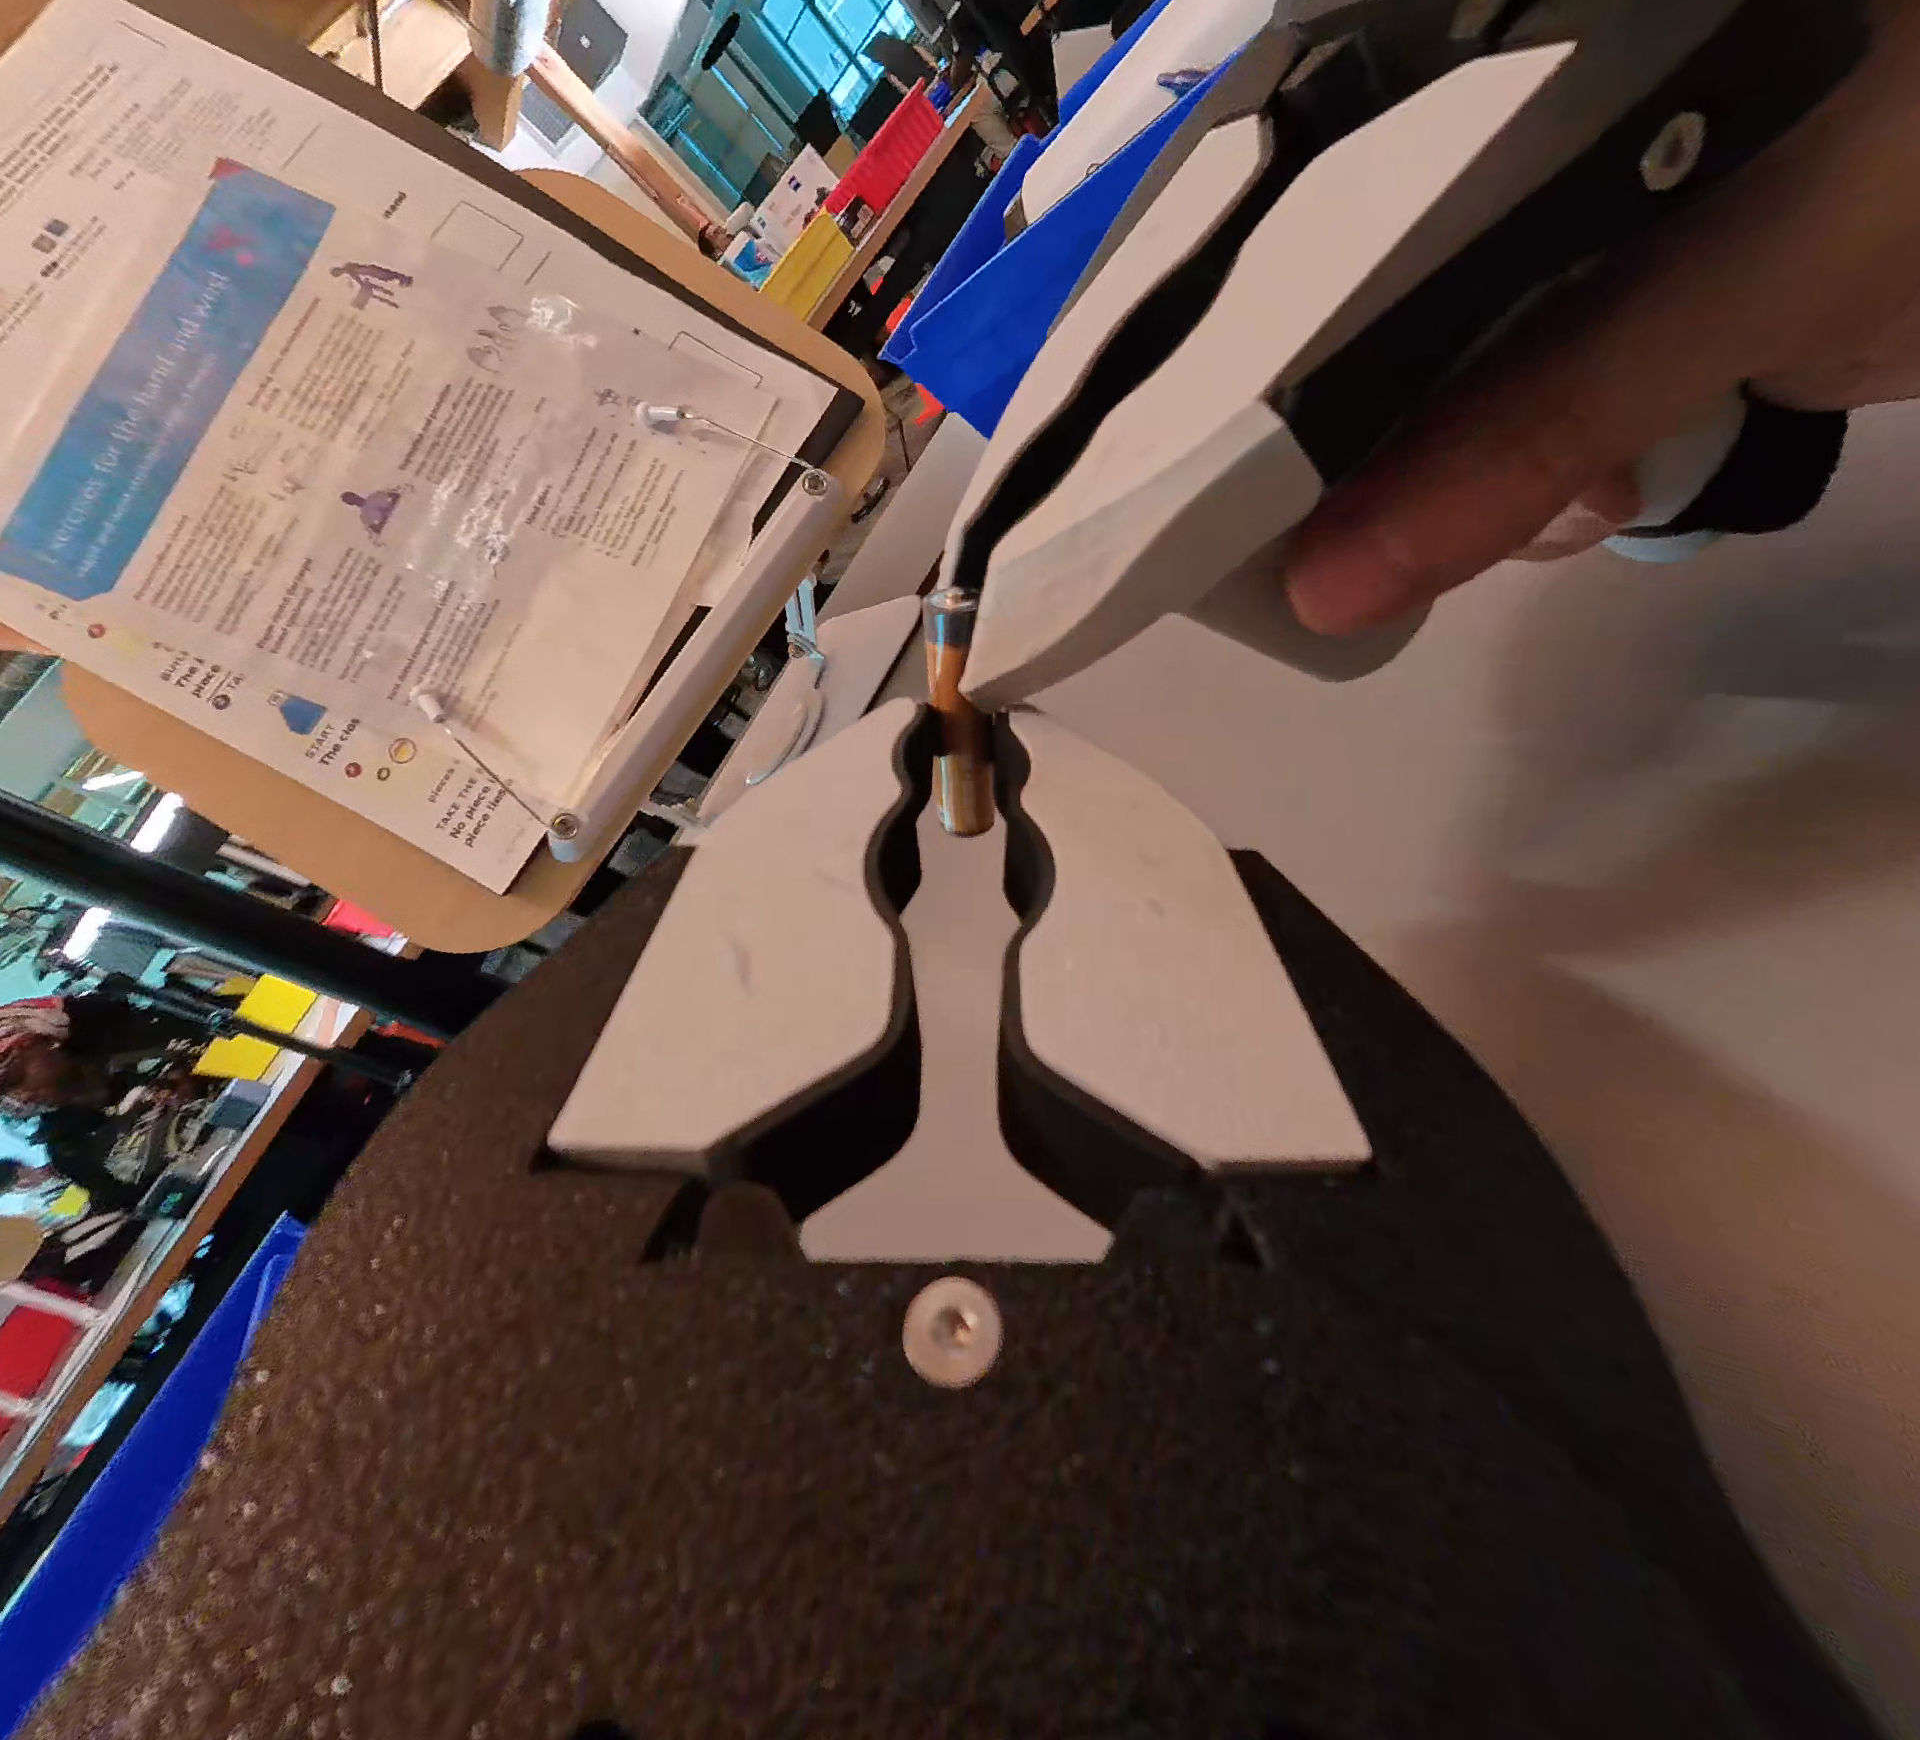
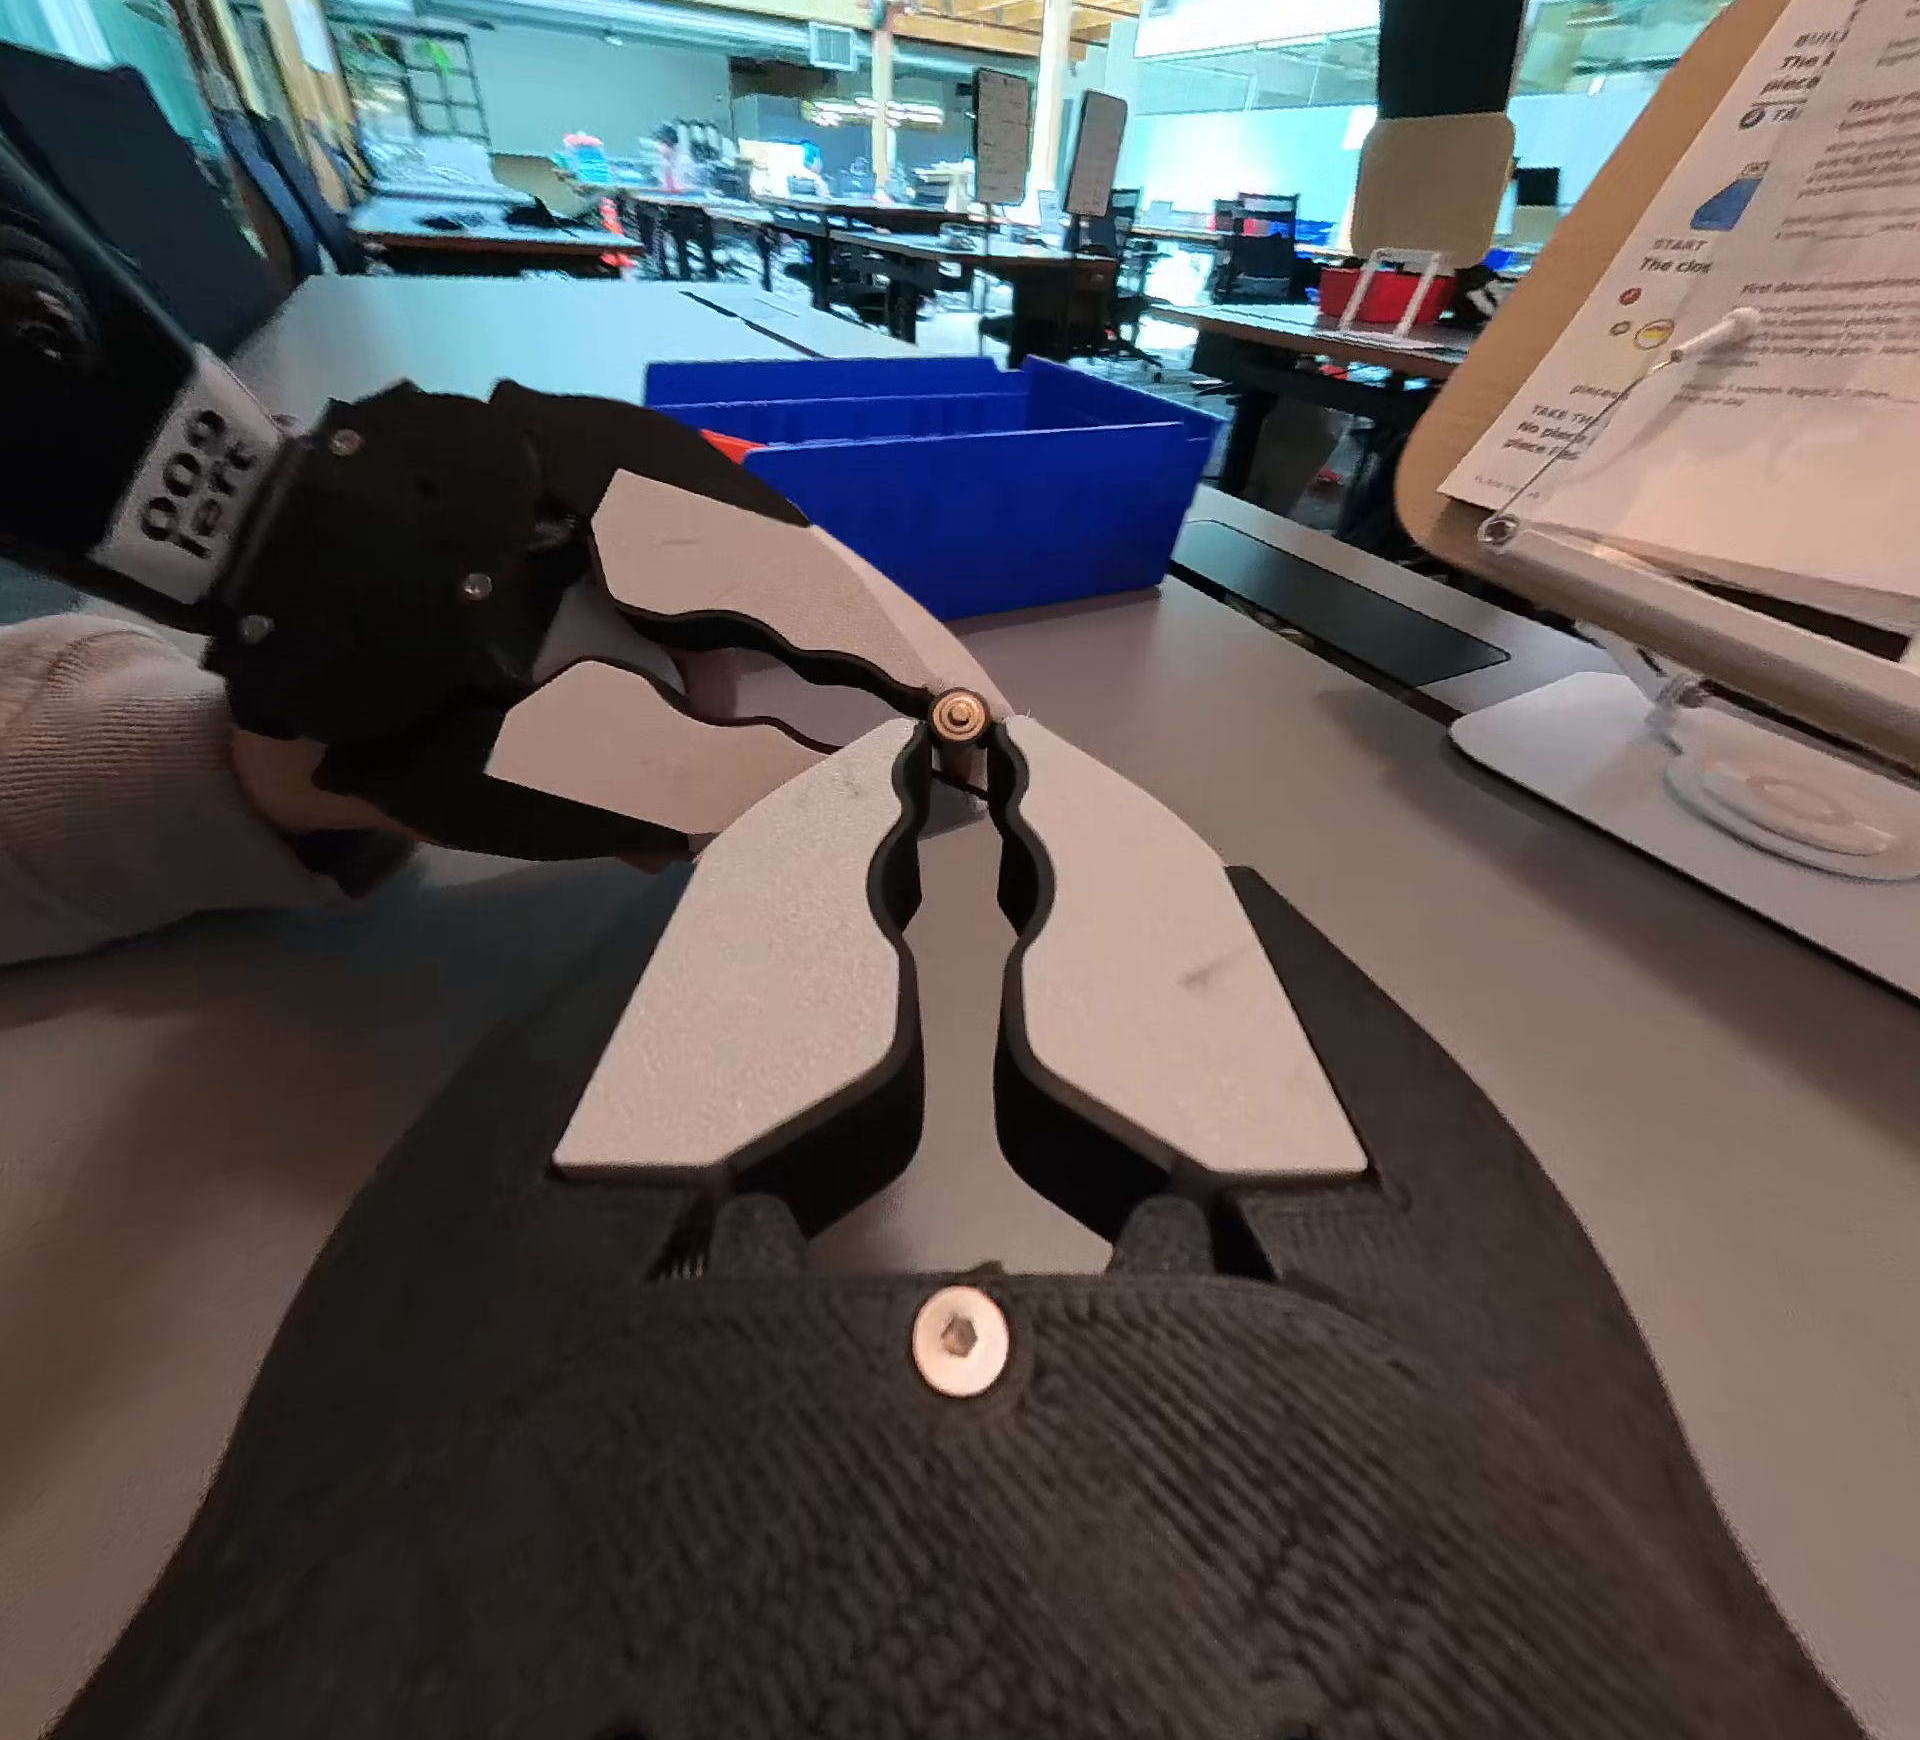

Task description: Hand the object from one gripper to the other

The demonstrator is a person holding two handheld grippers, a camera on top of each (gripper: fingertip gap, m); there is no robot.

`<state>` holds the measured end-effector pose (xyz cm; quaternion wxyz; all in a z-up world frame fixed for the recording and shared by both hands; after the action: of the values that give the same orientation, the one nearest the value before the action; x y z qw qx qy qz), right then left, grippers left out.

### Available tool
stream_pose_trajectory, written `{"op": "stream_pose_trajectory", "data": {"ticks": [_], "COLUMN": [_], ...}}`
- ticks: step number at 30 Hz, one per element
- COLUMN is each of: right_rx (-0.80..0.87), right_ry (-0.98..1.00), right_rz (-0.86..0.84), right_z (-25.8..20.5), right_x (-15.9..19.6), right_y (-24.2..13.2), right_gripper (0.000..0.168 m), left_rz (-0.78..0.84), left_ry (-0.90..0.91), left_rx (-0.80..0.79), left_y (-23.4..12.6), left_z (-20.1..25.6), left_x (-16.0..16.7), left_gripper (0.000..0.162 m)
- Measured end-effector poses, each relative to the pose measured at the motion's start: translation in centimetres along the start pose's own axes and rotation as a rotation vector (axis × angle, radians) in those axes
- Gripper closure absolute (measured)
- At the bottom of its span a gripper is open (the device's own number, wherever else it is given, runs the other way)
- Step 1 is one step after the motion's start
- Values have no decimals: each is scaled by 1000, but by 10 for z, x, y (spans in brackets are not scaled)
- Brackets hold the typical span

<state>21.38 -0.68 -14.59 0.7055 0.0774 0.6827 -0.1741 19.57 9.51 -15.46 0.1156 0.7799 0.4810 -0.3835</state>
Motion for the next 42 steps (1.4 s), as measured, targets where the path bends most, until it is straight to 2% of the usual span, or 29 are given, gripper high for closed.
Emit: {"op": "stream_pose_trajectory", "data": {"ticks": [1,3,6,9,11,13,15,18,20,23,25,28,29,33,37,39,42], "right_rx": [-37,-107,-215,-283,-313,-307,-292,-275,-270,-281,-251,-200,-187,-244,-460,-548,-623], "right_ry": [28,93,161,151,125,36,-72,-179,-199,-208,-220,-174,-130,193,488,627,809], "right_rz": [22,118,298,452,473,458,419,375,371,359,327,246,253,168,145,190,222], "right_z": [1,5,10,9,7,1,-5,-12,-14,-14,-13,-6,-3,9,4,5,11], "right_x": [-1,-5,-13,-19,-21,-20,-19,-18,-18,-16,-14,-9,-9,-2,4,2,4], "right_y": [-2,-8,-20,-30,-31,-30,-28,-25,-24,-23,-21,-19,-20,-10,-3,-3,-6], "right_gripper": [158,158,158,158,158,159,158,158,158,158,158,156,151,131,133,141,141], "left_rz": [34,138,284,442,523,515,452,468,529,509,500,456,428,442,566,575,543], "left_ry": [-30,-198,-650,-1148,-1398,-1522,-1553,-1583,-1620,-1620,-1623,-1524,-1459,-1102,-814,-692,-500], "left_rx": [25,133,409,762,1022,1218,1340,1427,1456,1456,1426,1236,1144,812,654,599,525], "left_y": [-1,-4,-6,-7,-7,-5,-3,-4,-7,-7,-5,-1,0,-5,-15,-17,-18], "left_z": [0,-3,-12,-24,-27,-21,-10,-5,-9,-8,-8,-12,-14,-23,-26,-24,-18], "left_x": [0,-2,-2,4,9,12,11,2,0,4,8,13,15,19,10,8,6], "left_gripper": [152,146,124,123,130,133,131,129,138,150,151,152,152,152,152,152,152]}}
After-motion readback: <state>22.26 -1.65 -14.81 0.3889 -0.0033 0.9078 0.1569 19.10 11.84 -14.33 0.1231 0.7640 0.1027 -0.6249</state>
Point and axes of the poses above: each gripper's, where its closed fingertips meet, y out along the fingers, x out of its underside, z = x × y across the jaws, the point moved 7 cm from there along -y, back along the fingers, and after that the axes turned 5 degrees about -z, right-handed, at the moved point
